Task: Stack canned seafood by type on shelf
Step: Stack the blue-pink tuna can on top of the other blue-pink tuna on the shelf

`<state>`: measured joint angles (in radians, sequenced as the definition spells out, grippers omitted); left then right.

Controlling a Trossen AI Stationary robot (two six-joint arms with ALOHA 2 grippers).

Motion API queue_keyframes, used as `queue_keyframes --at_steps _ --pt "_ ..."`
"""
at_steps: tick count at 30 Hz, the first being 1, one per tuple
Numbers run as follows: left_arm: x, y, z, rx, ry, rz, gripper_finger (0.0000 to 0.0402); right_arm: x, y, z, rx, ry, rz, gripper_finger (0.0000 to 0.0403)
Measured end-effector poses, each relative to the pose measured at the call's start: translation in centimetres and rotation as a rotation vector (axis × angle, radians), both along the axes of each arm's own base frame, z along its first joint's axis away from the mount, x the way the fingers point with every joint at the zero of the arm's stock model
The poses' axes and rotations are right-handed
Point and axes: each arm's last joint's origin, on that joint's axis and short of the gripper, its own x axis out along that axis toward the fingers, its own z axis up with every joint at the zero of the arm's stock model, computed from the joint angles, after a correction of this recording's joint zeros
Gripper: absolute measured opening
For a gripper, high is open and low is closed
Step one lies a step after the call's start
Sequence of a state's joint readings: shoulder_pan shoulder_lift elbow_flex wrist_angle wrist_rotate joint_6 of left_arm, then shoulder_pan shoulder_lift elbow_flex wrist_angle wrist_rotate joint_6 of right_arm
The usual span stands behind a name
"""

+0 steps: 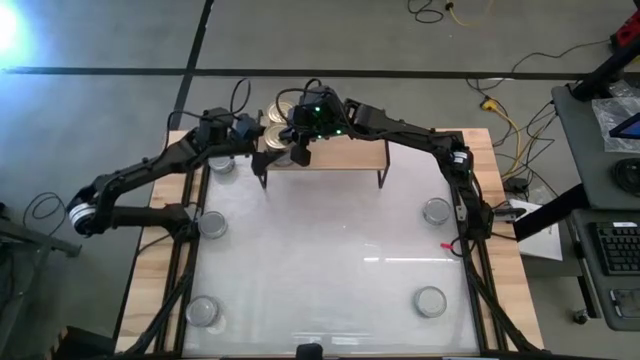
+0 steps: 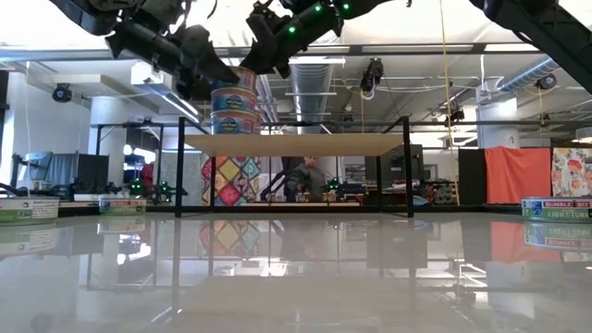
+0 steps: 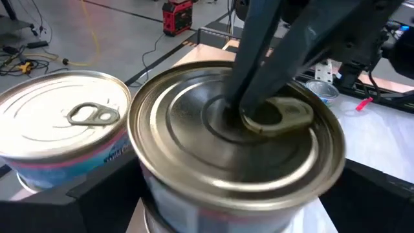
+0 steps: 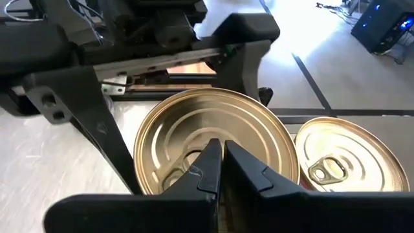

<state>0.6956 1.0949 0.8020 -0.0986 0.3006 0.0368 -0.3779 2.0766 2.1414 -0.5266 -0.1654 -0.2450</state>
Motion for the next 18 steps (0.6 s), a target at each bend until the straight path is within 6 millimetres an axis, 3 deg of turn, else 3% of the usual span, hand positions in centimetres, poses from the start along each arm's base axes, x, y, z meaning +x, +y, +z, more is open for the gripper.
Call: queue_keyframes --at_steps 18 --pt "-2.2 -1.8 0.7 0.026 -0.026 0.0 0.0396 -0.1 -0.1 0.0 -0.005 -0.002 -0.01 0.0013"
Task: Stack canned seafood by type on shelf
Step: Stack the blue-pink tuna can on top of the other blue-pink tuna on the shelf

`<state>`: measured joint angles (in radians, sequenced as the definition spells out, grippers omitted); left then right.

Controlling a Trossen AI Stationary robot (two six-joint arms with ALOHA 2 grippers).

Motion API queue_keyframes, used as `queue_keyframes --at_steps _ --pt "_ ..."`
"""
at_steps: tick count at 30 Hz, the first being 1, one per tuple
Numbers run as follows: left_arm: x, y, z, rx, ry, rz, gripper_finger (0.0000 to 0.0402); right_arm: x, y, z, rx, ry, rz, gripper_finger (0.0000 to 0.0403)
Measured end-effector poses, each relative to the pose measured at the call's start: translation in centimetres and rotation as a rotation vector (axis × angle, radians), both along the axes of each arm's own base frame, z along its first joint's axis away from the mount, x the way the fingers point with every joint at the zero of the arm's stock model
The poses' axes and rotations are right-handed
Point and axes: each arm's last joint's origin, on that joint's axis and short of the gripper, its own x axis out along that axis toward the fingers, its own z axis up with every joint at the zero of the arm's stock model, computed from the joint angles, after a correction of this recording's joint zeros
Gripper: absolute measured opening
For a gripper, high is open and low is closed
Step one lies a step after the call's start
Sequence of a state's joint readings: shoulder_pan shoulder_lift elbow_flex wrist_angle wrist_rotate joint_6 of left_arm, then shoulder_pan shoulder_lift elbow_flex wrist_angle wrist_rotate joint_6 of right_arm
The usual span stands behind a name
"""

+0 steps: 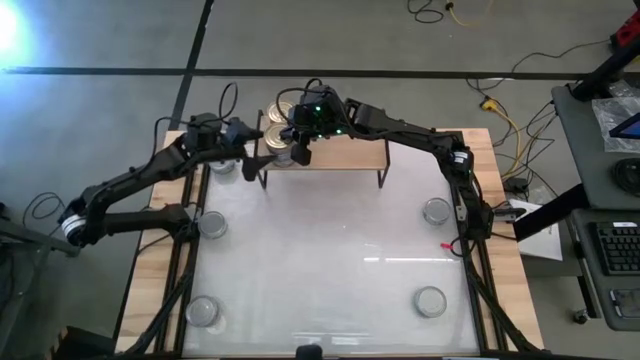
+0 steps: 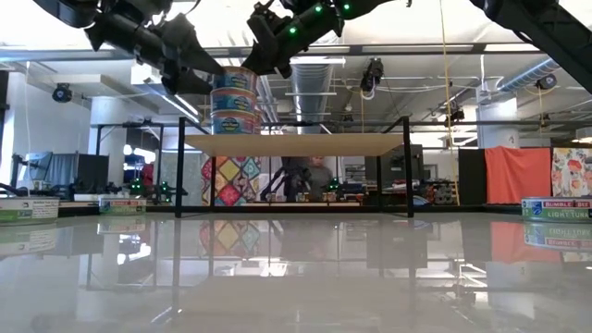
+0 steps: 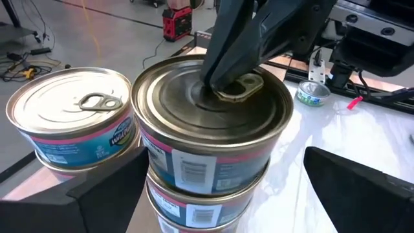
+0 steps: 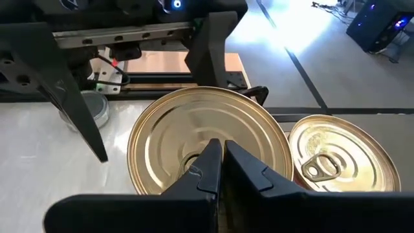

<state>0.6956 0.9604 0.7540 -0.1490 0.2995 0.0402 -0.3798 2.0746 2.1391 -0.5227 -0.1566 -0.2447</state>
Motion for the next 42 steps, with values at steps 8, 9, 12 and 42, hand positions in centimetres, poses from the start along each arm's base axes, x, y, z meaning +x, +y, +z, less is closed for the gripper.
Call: queue_keyframes --at_steps 8,9,12,42 --pt "-1.0 -0.7 0.2 -0.007 0.043 0.049 0.0397 -1.5 0.8 3.2 -0.05 -0.061 0.002 0.0013" --pt "-1.2 -0.8 0.2 -0.004 0.048 0.062 0.0397 -2.0 1.0 4.0 -0.069 -0.07 0.009 0.0013" --pt "-1.5 -0.9 0.2 -0.004 0.061 0.095 0.0397 -3.7 1.6 6.2 -0.097 -0.078 0.021 0.0013" --pt "-1.2 0.1 -1.9 0.026 0.109 0.282 0.0382 -1.7 2.9 -0.4 -0.008 0.189 -0.016 0.0013"
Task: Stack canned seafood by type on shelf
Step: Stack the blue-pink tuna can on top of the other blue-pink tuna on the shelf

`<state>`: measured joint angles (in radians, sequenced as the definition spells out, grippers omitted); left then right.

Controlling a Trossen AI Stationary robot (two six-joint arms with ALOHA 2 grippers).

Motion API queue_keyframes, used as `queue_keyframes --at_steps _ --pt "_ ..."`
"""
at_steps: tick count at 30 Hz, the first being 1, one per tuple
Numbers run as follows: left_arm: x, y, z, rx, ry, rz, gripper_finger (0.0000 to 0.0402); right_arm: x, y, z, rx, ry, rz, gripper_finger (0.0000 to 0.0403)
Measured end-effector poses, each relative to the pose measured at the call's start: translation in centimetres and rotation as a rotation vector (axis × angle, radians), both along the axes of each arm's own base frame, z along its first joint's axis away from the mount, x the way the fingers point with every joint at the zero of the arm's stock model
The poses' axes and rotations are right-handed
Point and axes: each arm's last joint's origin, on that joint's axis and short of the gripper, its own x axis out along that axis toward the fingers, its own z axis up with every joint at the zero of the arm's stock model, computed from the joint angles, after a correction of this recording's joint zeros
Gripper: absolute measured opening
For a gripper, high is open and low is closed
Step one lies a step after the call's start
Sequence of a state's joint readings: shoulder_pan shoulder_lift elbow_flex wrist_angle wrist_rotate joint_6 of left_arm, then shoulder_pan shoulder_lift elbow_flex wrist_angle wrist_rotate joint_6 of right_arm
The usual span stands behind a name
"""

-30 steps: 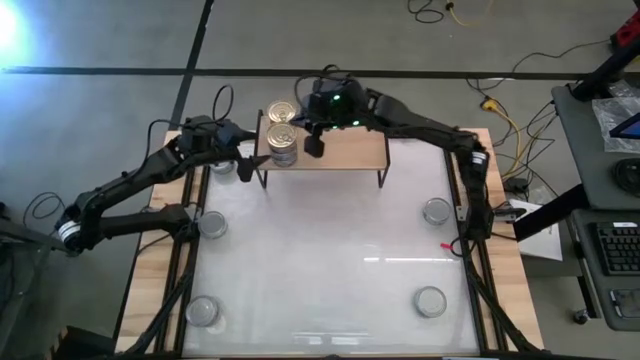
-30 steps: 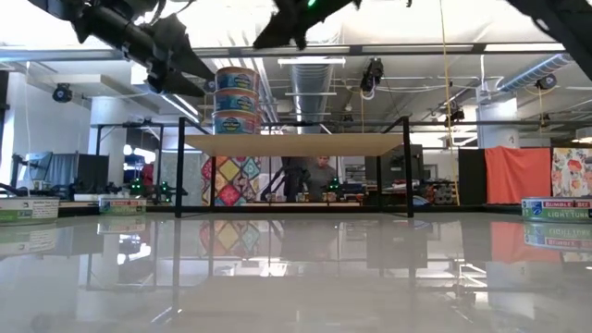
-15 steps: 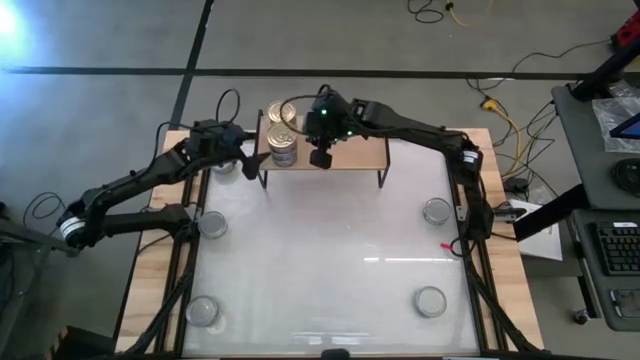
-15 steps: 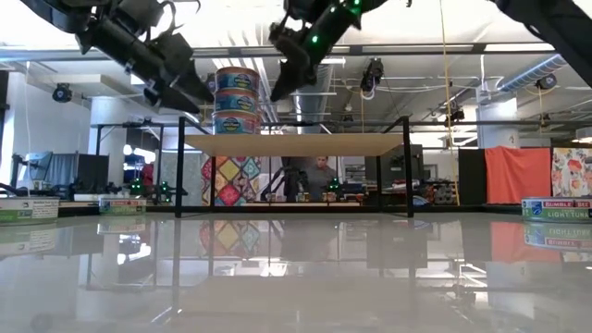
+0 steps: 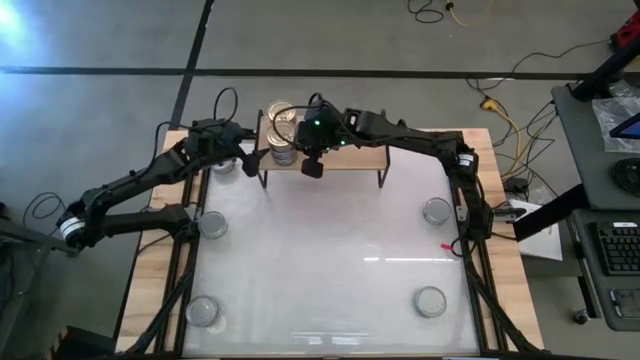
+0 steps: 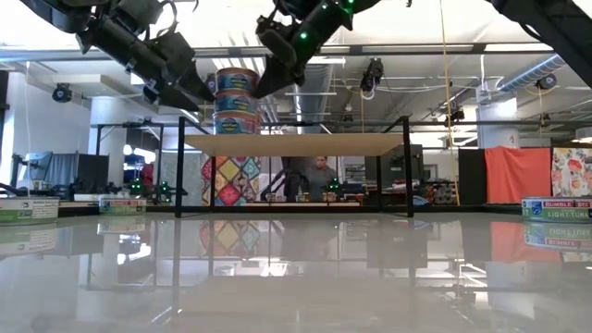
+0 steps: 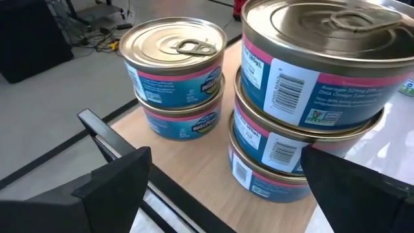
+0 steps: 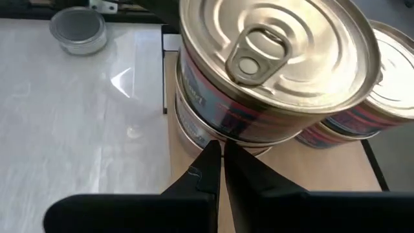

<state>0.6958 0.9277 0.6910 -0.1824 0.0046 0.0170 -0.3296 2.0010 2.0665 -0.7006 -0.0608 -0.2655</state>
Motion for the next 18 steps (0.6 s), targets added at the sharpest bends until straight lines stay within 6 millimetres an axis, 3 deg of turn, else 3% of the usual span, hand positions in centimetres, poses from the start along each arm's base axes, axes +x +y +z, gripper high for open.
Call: queue_keyframes --at_steps 8,13,18 --pt "-0.2 0.0 -0.1 0.013 0.049 0.028 0.0382 -0.1 0.4 0.0 -0.024 0.028 0.031 0.0013" --pt "-0.3 0.0 0.1 0.023 0.067 0.066 0.0382 -0.9 -0.6 0.0 -0.112 0.094 -0.032 0.0013" --pt "-0.3 0.1 0.2 0.027 0.061 0.065 0.0382 -0.8 -2.0 0.3 -0.135 0.04 -0.101 0.0013"
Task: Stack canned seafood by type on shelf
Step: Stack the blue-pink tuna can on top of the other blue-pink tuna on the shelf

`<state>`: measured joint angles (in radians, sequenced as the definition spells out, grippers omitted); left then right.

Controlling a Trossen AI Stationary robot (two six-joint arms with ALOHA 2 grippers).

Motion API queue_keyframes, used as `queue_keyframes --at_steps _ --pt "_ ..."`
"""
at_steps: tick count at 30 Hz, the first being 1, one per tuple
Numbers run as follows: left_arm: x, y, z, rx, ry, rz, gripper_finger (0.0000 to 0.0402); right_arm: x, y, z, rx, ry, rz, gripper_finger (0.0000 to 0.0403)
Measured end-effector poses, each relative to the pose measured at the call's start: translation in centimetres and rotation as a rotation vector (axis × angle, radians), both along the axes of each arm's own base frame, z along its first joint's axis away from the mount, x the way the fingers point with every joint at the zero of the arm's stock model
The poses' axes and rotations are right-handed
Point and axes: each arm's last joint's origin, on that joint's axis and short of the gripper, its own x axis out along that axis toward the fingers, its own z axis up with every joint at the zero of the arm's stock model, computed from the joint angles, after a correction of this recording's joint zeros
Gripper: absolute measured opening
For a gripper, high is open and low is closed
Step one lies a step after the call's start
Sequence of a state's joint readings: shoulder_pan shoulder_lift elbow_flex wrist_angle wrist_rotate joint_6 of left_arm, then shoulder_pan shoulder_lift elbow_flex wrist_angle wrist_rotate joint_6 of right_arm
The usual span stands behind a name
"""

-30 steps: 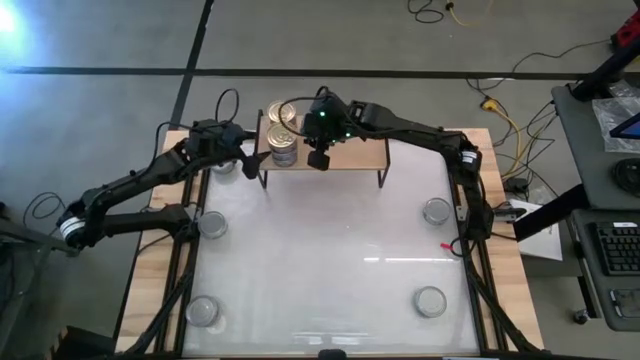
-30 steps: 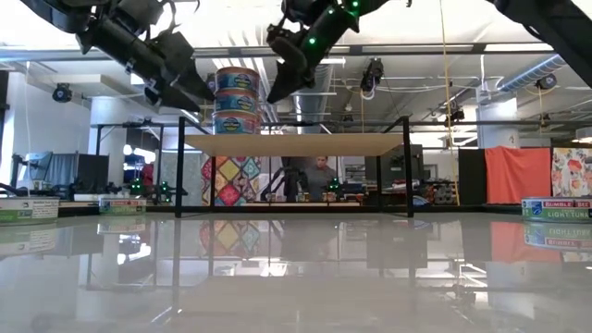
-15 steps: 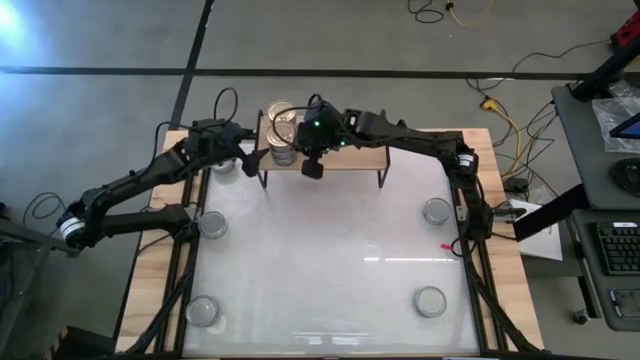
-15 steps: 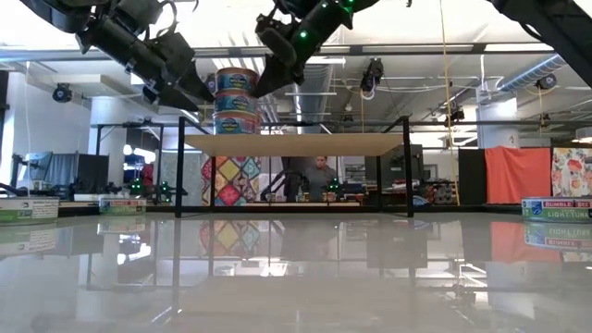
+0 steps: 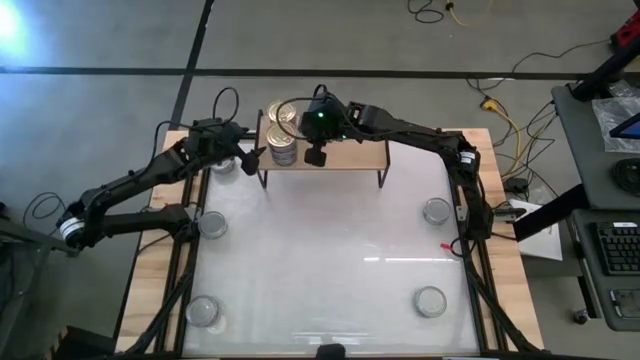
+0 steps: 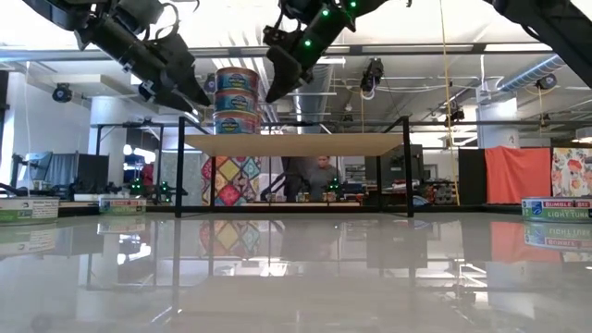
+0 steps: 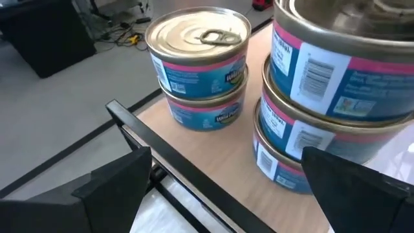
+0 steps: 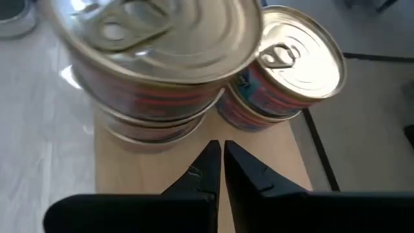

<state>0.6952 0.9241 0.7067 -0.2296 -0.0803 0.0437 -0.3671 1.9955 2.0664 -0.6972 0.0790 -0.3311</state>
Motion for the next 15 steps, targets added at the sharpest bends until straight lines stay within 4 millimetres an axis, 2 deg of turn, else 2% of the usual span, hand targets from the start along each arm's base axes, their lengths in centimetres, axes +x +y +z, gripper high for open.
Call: queue_keyframes --at_steps 5,10,15 --pt "0.2 0.2 0.2 0.017 -0.025 0.001 0.0382 0.2 0.1 -0.4 0.024 -0.016 0.012 0.0013" --pt "0.7 0.6 0.1 0.03 -0.037 0.01 0.0382 0.4 0.8 -0.5 0.117 -0.043 0.117 0.0013" --pt "0.8 0.8 0.0 0.038 -0.029 0.031 0.0382 0.7 1.4 -0.4 0.13 -0.046 0.143 0.0013"
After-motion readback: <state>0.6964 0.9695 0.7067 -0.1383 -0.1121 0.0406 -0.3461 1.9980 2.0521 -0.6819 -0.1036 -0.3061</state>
